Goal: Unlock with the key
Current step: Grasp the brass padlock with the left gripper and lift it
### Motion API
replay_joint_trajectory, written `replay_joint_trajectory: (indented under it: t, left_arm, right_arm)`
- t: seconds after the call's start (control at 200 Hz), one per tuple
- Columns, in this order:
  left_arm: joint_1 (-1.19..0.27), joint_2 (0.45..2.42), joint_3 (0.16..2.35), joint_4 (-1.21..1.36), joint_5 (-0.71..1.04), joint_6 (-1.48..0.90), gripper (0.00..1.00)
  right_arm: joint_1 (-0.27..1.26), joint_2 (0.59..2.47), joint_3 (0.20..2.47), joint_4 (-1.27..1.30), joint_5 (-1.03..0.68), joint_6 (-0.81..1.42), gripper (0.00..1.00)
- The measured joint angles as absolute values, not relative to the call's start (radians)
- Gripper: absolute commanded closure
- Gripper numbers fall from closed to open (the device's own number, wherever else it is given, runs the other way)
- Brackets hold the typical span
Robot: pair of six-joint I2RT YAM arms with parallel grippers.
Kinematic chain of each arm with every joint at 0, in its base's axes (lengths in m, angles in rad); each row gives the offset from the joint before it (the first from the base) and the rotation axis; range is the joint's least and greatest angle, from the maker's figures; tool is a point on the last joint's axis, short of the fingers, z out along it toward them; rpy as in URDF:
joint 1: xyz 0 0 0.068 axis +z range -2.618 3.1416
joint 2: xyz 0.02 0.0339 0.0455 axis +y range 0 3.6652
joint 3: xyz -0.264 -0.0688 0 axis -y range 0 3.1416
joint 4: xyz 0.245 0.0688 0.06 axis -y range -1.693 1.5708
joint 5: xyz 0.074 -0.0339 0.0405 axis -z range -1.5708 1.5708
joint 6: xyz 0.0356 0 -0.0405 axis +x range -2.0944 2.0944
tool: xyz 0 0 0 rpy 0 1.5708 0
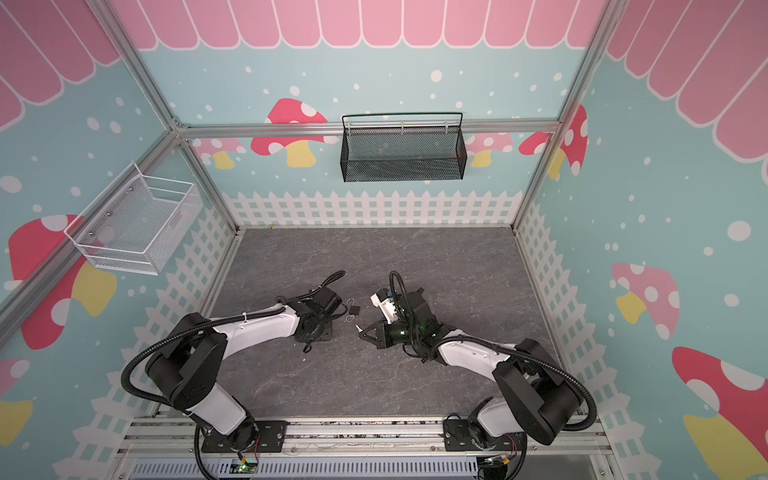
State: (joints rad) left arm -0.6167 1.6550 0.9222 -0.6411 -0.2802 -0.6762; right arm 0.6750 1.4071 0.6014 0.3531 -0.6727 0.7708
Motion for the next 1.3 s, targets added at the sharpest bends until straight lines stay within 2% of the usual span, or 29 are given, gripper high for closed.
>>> replay_joint_trajectory:
  t: [0.19, 0.5, 0.72, 0.925, 1.061, 1.221, 1.301]
  left_arm:
    - [-0.621, 1.655, 0.920, -0.643, -0.264, -0.687, 0.61]
    - [-0.623, 1.659, 0.915, -0.632, -0.235, -0.707, 0.62]
    - [-0.623, 1.637, 0.881, -0.593, -0.234, -0.734, 0.69]
    - [-0.624, 1.630, 0.868, -0.578, -0.234, -0.756, 0.68]
    - [-0.624, 1.626, 0.862, -0.567, -0.235, -0.761, 0.75]
    - [-0.624, 1.621, 0.859, -0.567, -0.239, -0.766, 0.89]
    - [-0.623, 1.617, 0.857, -0.567, -0.239, -0.768, 0.92]
  right_arm:
    - [0.675, 1.407, 0.601, 0.353, -0.673, 0.770, 1.00]
    - [0.675, 1.409, 0.601, 0.353, -0.673, 0.768, 1.00]
    - [0.675, 1.436, 0.601, 0.357, -0.679, 0.767, 1.00]
    - [0.675, 1.443, 0.601, 0.357, -0.688, 0.768, 1.00]
    - [0.675, 1.443, 0.601, 0.358, -0.690, 0.768, 1.00]
    - [0.675, 1.443, 0.602, 0.357, -0.689, 0.768, 1.00]
    - [0.675, 1.443, 0.602, 0.356, -0.689, 0.769, 1.00]
